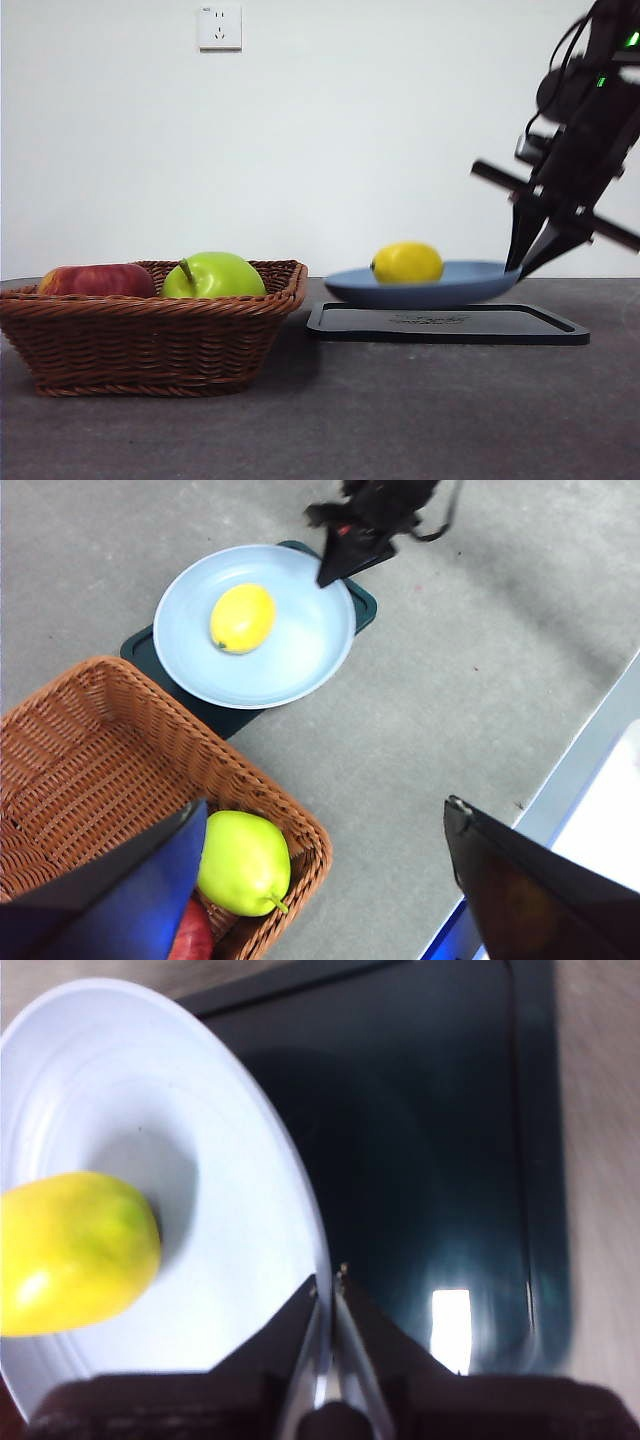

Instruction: Take the lemon from the basket,put the lemon in the plate,hand out the plate

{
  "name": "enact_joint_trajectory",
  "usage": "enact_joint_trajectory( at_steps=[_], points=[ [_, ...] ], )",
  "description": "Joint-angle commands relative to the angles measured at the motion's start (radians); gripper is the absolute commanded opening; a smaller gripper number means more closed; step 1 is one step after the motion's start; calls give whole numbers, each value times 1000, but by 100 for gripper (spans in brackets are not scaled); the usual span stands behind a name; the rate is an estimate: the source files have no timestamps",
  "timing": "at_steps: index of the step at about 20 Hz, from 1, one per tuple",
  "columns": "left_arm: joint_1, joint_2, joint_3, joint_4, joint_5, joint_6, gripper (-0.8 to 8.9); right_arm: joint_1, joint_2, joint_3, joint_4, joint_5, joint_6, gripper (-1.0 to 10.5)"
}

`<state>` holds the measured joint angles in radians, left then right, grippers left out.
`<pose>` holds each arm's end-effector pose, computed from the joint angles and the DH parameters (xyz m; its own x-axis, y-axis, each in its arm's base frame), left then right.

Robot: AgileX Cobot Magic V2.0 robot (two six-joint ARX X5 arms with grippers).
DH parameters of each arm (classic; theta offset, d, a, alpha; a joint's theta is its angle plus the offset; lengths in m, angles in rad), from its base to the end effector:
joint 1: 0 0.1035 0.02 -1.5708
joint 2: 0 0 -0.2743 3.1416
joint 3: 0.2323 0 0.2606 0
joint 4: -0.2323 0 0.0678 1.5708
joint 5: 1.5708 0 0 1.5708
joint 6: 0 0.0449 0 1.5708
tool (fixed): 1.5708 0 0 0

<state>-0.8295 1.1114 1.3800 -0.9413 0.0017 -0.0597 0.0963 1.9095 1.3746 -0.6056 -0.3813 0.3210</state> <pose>0.1452 -0.1587 0.4043 0.5269 -0.5781 -0.6231 0.7121 0.7005 -0.0477 0.4021 0.0556 0.1851 0.3496 0.4076 -0.8436 0.0541 0.8901 0.4525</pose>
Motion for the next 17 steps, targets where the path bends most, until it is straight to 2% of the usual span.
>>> enact_joint_trajectory(
  at_steps=[1, 6, 12, 17],
  points=[
    [-6, 9, 16, 6, -4, 4, 410, 2, 55, 26, 62, -6, -5, 3],
    [-6, 9, 16, 6, -8, 0, 410, 0, 88, 26, 82, -6, -16, 19],
    [-6, 9, 16, 5, -29, 0, 401, -6, 85, 26, 86, -6, -77, 277],
    [-6, 9, 16, 7, -67, 10, 398, -31, -13, 26, 42, -3, -93, 271]
  ],
)
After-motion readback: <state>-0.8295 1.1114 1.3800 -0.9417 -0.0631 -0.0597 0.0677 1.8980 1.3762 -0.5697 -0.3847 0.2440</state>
